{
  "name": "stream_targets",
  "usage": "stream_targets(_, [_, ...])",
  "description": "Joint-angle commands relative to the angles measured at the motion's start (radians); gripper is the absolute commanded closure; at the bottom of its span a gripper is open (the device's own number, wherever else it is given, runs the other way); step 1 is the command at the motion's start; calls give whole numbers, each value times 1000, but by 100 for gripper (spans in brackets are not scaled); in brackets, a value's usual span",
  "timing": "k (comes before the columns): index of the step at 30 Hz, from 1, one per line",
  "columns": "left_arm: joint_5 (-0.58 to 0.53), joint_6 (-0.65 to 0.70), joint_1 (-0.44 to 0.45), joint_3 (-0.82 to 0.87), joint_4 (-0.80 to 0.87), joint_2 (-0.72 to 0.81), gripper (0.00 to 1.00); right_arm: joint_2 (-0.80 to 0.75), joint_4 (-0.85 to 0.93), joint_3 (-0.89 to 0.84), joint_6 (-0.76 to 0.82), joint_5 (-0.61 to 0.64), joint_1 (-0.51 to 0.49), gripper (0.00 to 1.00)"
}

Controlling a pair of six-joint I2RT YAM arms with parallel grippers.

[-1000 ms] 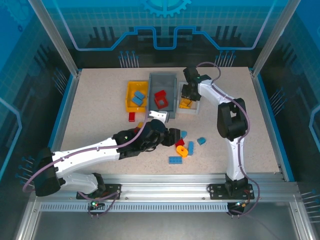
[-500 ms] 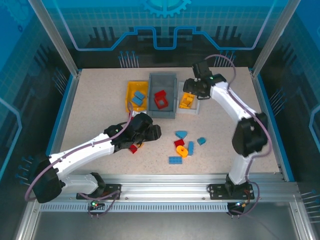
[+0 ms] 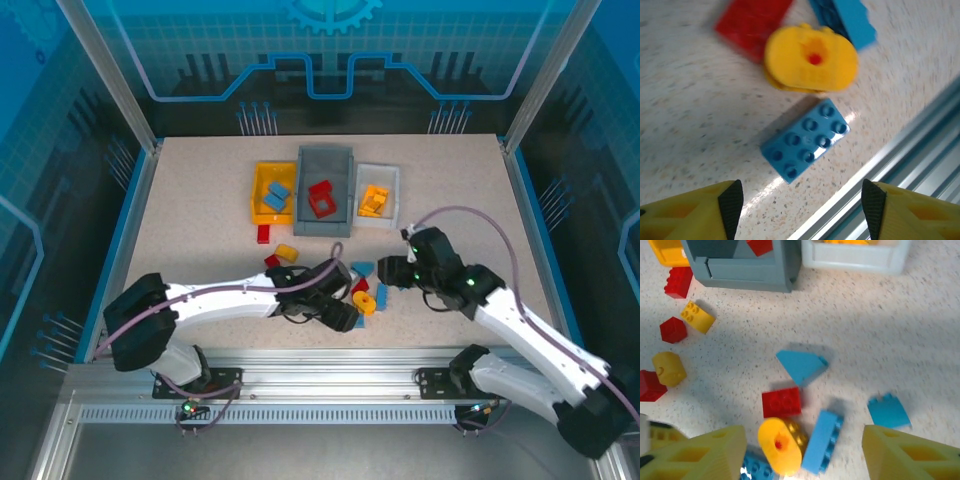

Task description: Sort the legos into containers by color

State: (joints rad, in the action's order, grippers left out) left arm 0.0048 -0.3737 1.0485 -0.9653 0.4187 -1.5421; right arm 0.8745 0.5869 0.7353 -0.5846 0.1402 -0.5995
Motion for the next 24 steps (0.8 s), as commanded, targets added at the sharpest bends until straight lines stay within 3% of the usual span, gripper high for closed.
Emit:
stream_targets(1, [49,392,19,-59,102,-60,24,-154,62,-31,-55,-64,-7,30])
stream_targets(4, [23,532,24,-64,79,-92,14,-225,111,-36,-80,-134,-1,25])
stream_targets(8, [-28,620,25,-82,51,-147,15,-270,172,-22,-118,-219,3,24])
stream_targets(13, [-37,654,27,-118,18,-237,22,-349,227,-13,-158,-216,4,24])
stream_targets(16, [-36,652,28,-147,10,-275,39,-363,238,-17,-172,-214,5,24])
stream_targets(20, [-6,652,32,-187,51,-323,70,-365,229,-33,-186,-209,4,25])
stream_targets(22, [-3,654,41,-181,51,-331,71,-363,225,-35,-190,-205,7,25])
stream_targets(24, [-6,654,49,-166,44,-325,79,-360,221,-35,-190,-201,6,25])
